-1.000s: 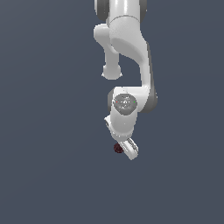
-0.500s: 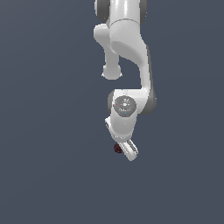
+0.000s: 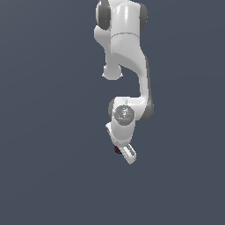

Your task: Pick up the object and move it to a goal position.

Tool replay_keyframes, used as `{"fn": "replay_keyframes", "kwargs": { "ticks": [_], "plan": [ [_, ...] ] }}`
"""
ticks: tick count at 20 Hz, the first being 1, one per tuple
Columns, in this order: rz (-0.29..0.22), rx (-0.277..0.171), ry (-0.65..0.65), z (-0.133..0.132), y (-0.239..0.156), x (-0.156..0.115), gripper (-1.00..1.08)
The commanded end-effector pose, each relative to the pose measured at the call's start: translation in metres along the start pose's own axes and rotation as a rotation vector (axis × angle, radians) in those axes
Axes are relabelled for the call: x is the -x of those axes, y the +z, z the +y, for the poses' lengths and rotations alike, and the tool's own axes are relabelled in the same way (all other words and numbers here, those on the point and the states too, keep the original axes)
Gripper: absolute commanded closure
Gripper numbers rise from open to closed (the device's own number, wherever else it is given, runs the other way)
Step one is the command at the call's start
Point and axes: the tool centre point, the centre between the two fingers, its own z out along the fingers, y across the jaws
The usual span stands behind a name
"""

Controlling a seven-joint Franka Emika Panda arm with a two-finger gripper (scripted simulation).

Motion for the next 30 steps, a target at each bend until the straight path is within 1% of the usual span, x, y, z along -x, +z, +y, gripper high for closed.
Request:
{"fn": "replay_keyframes", "kwargs": {
  "ticks": [1,2,3,14,19,25,30],
  "plan": [
    [0.001,-0.002,0.000,-0.001,0.001,-0.001,-0.92],
    [0.001,-0.002,0.000,-0.001,0.000,-0.001,-0.92],
    [0.001,-0.002,0.000,-0.001,0.000,-0.001,1.08],
    [0.001,-0.001,0.000,-0.001,0.001,-0.001,1.08],
    [0.001,-0.001,0.000,0.005,-0.004,-0.004,1.08],
    [0.000,-0.002,0.000,0.024,-0.021,-0.015,1.08],
    [-0.001,-0.002,0.000,0.053,-0.045,-0.031,1.08]
  ]
}}
